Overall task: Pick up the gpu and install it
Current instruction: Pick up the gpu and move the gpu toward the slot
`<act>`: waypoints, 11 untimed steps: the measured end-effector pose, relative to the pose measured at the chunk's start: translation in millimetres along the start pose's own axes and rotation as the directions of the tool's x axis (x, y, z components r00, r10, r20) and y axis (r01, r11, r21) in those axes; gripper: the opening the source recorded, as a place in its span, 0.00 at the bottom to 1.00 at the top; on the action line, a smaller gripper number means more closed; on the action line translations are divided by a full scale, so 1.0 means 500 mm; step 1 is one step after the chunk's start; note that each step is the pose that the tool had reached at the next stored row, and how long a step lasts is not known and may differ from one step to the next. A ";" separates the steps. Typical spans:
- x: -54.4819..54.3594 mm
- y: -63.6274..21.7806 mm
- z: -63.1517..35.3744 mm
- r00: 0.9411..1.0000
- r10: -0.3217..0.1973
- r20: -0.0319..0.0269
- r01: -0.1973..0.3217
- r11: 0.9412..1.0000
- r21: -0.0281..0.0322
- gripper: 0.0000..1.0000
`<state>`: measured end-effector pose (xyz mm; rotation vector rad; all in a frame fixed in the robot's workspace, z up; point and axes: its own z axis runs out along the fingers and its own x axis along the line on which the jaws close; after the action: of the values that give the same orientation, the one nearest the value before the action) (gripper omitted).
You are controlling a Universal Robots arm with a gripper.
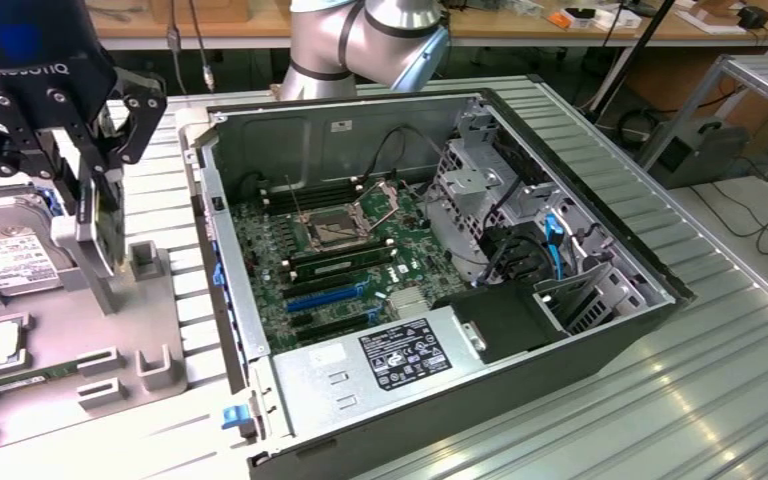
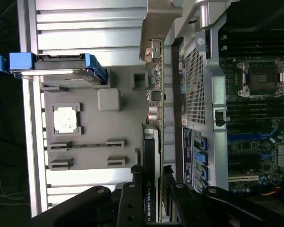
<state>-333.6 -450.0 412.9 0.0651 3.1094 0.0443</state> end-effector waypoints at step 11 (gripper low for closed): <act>-0.001 0.001 -0.027 1.000 0.000 0.000 0.000 1.000 0.000 0.27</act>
<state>-333.6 -450.0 426.2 0.0650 3.1094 0.0440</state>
